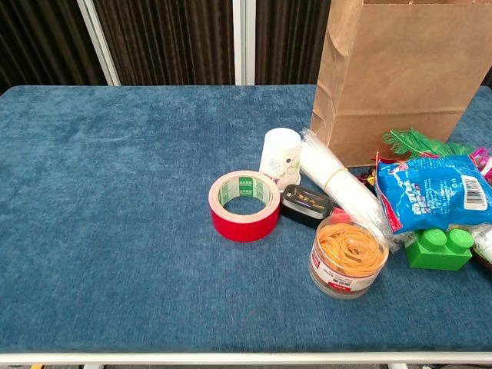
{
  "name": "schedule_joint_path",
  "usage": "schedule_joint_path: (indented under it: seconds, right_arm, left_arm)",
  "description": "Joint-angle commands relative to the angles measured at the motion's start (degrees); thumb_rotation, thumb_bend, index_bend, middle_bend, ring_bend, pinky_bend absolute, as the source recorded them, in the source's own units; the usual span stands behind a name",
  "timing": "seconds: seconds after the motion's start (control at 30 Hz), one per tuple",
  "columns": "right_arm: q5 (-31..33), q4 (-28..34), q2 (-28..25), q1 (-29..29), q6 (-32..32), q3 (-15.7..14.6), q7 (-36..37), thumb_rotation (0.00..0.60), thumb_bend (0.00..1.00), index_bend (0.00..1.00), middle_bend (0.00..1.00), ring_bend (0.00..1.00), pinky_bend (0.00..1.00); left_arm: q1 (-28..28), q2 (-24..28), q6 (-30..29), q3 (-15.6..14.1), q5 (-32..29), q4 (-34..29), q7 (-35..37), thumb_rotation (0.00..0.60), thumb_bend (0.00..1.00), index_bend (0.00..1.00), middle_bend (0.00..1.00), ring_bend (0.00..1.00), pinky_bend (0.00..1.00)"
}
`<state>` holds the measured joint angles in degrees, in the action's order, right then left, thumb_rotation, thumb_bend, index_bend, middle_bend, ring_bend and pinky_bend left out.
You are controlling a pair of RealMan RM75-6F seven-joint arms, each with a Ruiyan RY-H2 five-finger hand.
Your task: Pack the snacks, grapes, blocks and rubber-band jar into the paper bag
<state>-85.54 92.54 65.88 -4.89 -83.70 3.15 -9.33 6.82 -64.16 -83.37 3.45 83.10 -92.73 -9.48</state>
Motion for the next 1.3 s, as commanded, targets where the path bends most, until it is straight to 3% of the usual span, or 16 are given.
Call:
schedule_joint_path:
  seconds: [0.03, 0.3, 0.5, 0.63, 0.77, 0.87, 1.3]
  right_arm:
    - [0.2, 0.1, 0.08, -0.07, 0.28, -0.03, -0.42, 0.6, 0.11, 0.19, 0.11, 0.0, 0.0]
    - [0.26, 1.53, -0.4, -0.61, 1.03, 0.03, -2.44, 0.6, 0.11, 0.19, 0.12, 0.0, 0.0]
    - [1.33, 7.37, -1.72, -1.59, 2.26, 0.35, -10.9, 0.6, 0.11, 0.19, 0.16, 0.02, 0.07]
    - [2.12, 11.98, -3.22, -2.68, 4.04, 0.54, -14.02, 0.6, 0.11, 0.19, 0.19, 0.11, 0.22]
    - [2.86, 16.03, -4.97, -4.83, 7.54, 0.75, -16.33, 0.6, 0.09, 0.19, 0.21, 0.34, 0.48]
    - [5.69, 18.09, -5.85, -7.28, 12.25, 1.15, -16.95, 0.6, 0.08, 0.17, 0.2, 0.46, 0.59]
    - [20.65, 16.86, 2.18, -16.17, 21.07, 2.96, -30.55, 0.6, 0.08, 0.15, 0.16, 0.48, 0.63]
  left_arm:
    - [-0.09, -0.05, -0.08, 0.0, -0.08, 0.13, 0.43, 0.6, 0.11, 0.12, 0.13, 0.02, 0.21]
    - [-0.27, -0.7, -0.32, -0.47, 0.64, 0.85, 1.39, 0.6, 0.11, 0.12, 0.13, 0.02, 0.21]
    - [0.04, -1.24, 0.76, -0.74, 0.24, 1.36, 1.14, 0.6, 0.11, 0.12, 0.13, 0.02, 0.21]
    - [-0.2, -2.11, 1.15, -1.33, 0.2, 2.65, 1.58, 0.6, 0.11, 0.12, 0.13, 0.02, 0.21]
    - [-0.27, -2.47, 1.04, -1.48, 0.49, 3.29, 2.06, 0.6, 0.11, 0.12, 0.13, 0.02, 0.21]
    - [-0.16, -2.5, 0.89, -1.43, 0.91, 3.47, 2.61, 0.6, 0.11, 0.12, 0.13, 0.02, 0.21]
    - [-0.32, -2.15, 0.96, -1.8, 1.35, 4.57, 4.08, 0.6, 0.11, 0.12, 0.13, 0.02, 0.21]
